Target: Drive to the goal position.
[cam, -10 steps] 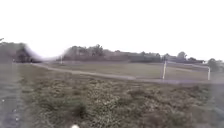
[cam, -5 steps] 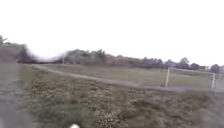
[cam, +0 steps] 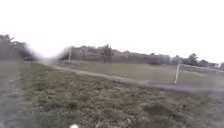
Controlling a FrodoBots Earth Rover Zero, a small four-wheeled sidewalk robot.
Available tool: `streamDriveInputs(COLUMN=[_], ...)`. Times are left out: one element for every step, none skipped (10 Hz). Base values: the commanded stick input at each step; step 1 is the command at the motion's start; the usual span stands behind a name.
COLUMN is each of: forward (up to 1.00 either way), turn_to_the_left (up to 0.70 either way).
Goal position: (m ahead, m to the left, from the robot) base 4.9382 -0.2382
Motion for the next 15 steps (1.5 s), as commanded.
streamDriveInputs(forward=[0.70, 0.70, 0.70, 0.70, 0.70, 0.70, 0.70, 0.70, 0.70, 0.70, 0.70, 0.70, 0.70, 0.70, 0.70], turn_to_the_left=[0.14, 0.14, 0.14, 0.14, 0.14, 0.08, 0.02, 0.00, 0.00, 0.00, 0.00, 0.00, 0.00, 0.03, 0.14])
